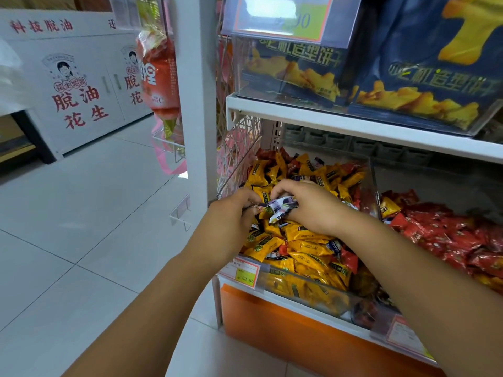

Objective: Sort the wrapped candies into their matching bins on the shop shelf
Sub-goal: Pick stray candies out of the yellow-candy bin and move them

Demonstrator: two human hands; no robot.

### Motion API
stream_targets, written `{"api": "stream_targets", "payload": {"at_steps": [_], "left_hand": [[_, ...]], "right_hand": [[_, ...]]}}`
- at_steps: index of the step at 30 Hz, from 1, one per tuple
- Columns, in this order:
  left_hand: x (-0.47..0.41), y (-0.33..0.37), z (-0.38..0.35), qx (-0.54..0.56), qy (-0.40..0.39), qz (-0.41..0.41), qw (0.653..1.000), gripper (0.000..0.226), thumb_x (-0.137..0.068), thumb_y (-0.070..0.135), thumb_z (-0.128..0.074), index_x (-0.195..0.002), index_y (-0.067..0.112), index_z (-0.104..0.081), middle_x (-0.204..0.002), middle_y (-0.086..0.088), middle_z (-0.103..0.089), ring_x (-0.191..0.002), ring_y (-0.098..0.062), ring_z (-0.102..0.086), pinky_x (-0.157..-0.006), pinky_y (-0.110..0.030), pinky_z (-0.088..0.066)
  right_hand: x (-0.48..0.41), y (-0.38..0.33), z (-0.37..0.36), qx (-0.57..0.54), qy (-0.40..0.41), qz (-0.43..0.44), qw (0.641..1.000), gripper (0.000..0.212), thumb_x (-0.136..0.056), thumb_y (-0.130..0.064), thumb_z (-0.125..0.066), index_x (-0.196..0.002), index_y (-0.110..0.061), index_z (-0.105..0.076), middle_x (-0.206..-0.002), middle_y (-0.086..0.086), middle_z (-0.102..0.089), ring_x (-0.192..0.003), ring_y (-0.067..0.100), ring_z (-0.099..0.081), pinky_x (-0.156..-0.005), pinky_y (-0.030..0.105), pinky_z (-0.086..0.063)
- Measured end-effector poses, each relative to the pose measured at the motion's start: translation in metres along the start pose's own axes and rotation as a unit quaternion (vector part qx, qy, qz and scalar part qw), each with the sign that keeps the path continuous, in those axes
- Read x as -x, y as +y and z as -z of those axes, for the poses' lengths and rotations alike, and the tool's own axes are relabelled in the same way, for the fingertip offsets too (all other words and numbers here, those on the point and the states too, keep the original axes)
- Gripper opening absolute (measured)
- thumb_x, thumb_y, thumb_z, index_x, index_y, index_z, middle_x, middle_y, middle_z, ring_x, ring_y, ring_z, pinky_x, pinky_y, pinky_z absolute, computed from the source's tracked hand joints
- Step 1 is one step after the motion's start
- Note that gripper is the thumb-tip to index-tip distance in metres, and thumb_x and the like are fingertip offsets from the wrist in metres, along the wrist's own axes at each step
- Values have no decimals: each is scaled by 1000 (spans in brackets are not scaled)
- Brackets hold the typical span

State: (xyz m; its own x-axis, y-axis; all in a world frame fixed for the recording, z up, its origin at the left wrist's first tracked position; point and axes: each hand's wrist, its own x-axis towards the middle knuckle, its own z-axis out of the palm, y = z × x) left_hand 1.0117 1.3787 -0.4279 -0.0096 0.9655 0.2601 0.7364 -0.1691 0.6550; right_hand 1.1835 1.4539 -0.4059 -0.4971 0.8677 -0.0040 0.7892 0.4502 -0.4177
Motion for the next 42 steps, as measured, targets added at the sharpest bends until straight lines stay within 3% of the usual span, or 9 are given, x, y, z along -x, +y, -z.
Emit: {"api": "stream_targets", "payload": {"at_steps": [4,7,12,17,21,26,34,39,42], "left_hand": [[2,-5,-1,-30,-23,-23,999,30,-100,20,-47,-126,32,-55,-80,11,-56,-61,-5,-51,-53,-14,-37],[2,-3,0,-19,-52,-31,998,22,-96,33,-56,-117,33,-61,-96,11,-60,-76,-2,-55,-61,-6,-37],[1,3,-2,-38,-97,-38,994,40,-81,54,-67,-118,42,-59,-119,17,-59,-102,-3,-53,-79,-18,-45],[-5,13,-12,-129,-104,-54,985,50,-78,61,-66,-125,50,-55,-125,15,-58,-111,-8,-54,-83,-30,-52],[-11,18,-19,-179,-107,-60,976,35,-83,57,-64,-116,46,-63,-114,13,-60,-101,-9,-58,-73,-25,-49],[-8,31,-5,-161,-44,-55,984,34,-89,54,-56,-116,33,-63,-114,7,-62,-92,-15,-58,-69,-29,-48],[9,124,-41,-56,-68,-142,986,35,-94,46,-53,-119,23,-59,-98,4,-65,-78,-14,-58,-71,-36,-50],[7,213,-109,-38,-109,-213,970,22,-91,48,-56,-105,32,-60,-92,9,-65,-86,-14,-58,-73,-36,-50],[4,267,-152,-45,-125,-253,958,21,-92,48,-55,-106,33,-59,-98,6,-64,-93,-19,-59,-72,-34,-48]], "right_hand": [[12,3,5,-59,11,12,998,44,-93,-8,-58,-126,-36,-55,-124,-3,-56,-108,20,-56,-86,38,-50],[21,4,8,-81,23,8,996,38,-95,-18,-59,-129,-33,-55,-133,-6,-53,-116,14,-51,-92,31,-44],[32,5,16,-115,34,-11,993,29,-97,-21,-56,-125,-28,-54,-90,-13,-57,-65,-9,-54,-53,10,-38],[46,7,33,-117,16,-31,992,26,-96,-25,-57,-120,-35,-53,-96,-6,-65,-78,10,-64,-67,29,-52],[58,11,34,-98,3,-34,995,31,-98,-26,-54,-128,-33,-50,-94,-7,-62,-54,-5,-52,-47,10,-36],[73,12,45,-107,89,-14,990,31,-97,-22,-56,-125,-32,-56,-110,-14,-54,-85,-2,-51,-63,-1,-34],[160,54,82,-144,190,-66,969,27,-93,-16,-61,-104,-41,-56,-103,-16,-58,-83,-14,-53,-66,2,-37],[242,130,107,-129,267,-185,937,27,-93,-17,-61,-112,-35,-60,-113,-8,-60,-100,12,-58,-81,25,-42],[280,172,120,-104,325,-254,905,26,-94,-15,-60,-117,-27,-61,-120,1,-59,-101,17,-56,-76,24,-38]]}}
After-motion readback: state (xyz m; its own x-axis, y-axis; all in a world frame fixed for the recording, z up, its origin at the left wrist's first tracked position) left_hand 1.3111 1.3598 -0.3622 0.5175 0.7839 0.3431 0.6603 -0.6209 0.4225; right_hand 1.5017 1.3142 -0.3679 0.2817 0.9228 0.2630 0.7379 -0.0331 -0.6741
